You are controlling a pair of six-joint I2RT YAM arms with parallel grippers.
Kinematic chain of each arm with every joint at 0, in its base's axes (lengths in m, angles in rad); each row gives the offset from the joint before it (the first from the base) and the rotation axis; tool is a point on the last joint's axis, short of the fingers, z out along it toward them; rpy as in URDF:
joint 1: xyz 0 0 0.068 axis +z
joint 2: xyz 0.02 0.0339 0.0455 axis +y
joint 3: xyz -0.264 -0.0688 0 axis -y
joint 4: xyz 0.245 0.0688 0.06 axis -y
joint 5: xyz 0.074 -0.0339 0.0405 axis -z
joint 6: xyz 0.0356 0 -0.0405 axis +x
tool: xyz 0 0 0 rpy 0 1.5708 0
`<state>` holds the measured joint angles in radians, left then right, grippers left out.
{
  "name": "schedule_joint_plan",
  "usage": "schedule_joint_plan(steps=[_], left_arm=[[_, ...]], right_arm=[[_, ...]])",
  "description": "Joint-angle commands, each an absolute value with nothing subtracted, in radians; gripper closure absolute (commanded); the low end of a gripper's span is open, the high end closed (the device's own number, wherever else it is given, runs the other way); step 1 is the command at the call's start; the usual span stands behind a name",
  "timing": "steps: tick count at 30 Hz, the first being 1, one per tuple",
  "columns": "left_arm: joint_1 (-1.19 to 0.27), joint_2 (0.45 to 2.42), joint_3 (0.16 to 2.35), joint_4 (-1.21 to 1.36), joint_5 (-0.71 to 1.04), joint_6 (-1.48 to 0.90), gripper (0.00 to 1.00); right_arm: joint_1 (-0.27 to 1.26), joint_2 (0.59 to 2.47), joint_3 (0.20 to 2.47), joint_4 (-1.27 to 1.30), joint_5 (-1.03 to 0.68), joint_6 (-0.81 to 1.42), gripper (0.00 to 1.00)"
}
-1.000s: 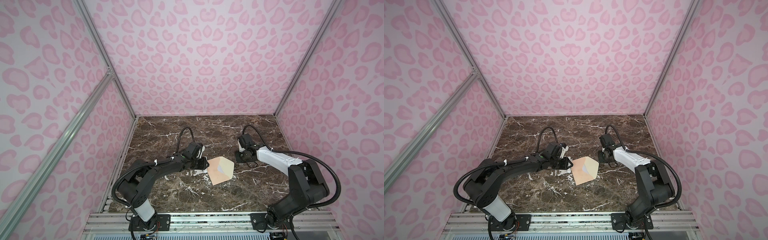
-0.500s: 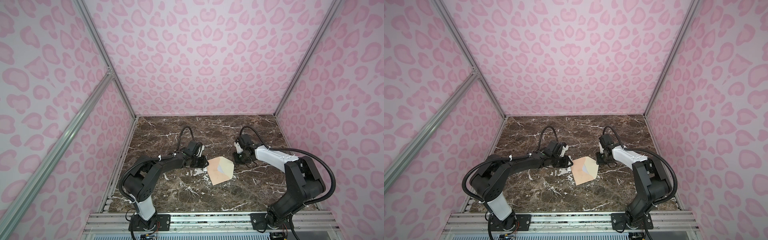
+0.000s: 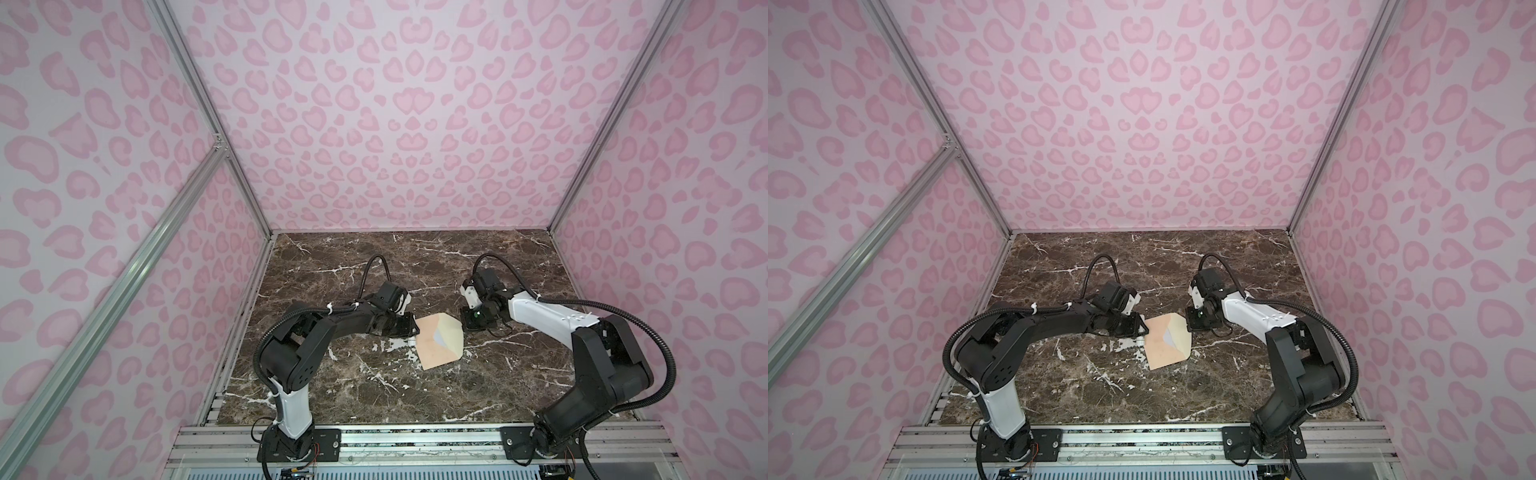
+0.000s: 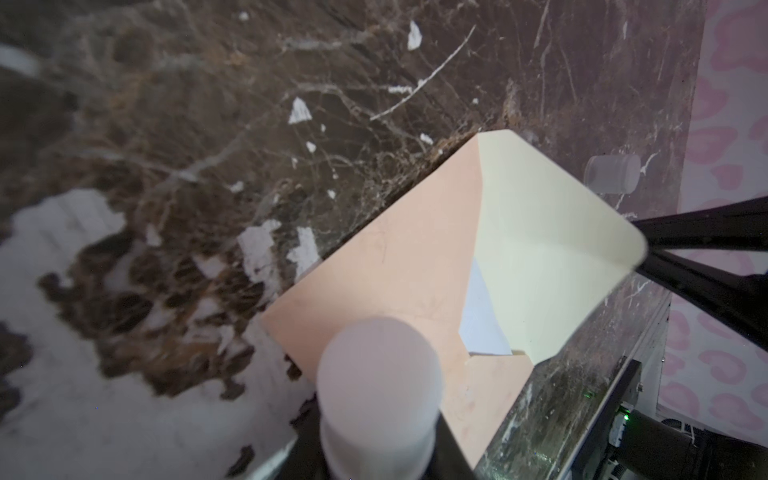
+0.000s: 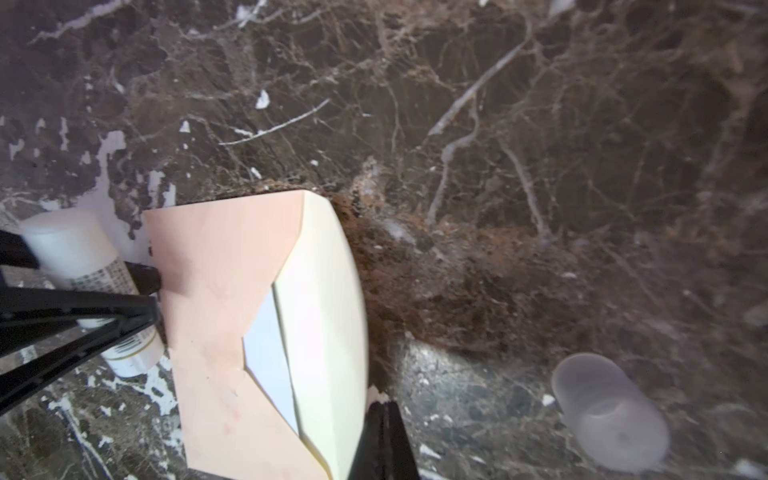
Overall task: Place the letter into the envelope and seal it
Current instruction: 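Lower the right gripper onto the cream flap and fold it over the envelope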
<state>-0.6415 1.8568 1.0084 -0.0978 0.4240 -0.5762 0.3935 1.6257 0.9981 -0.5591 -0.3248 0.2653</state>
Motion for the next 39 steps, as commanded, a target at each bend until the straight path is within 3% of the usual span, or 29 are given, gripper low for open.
schedule_joint_plan(steps=[1, 17, 39], left_arm=[[-0.641, 1.870, 1.012, -0.117, 0.423, -0.568, 0.89], [-0.641, 1.877, 1.009, -0.112, 0.431, -0.565, 0.89], [-0.641, 1.865, 1.003, -0.112, 0.446, -0.555, 0.90]], right_arm=[[0.413, 1.635, 1.015, -0.586, -0.351, 0.250, 1.00], [0.549, 1.732, 1.062, -0.572, -0.363, 0.294, 1.00], [0.634, 1.896, 1.182, -0.698, -0.219, 0.322, 1.00]])
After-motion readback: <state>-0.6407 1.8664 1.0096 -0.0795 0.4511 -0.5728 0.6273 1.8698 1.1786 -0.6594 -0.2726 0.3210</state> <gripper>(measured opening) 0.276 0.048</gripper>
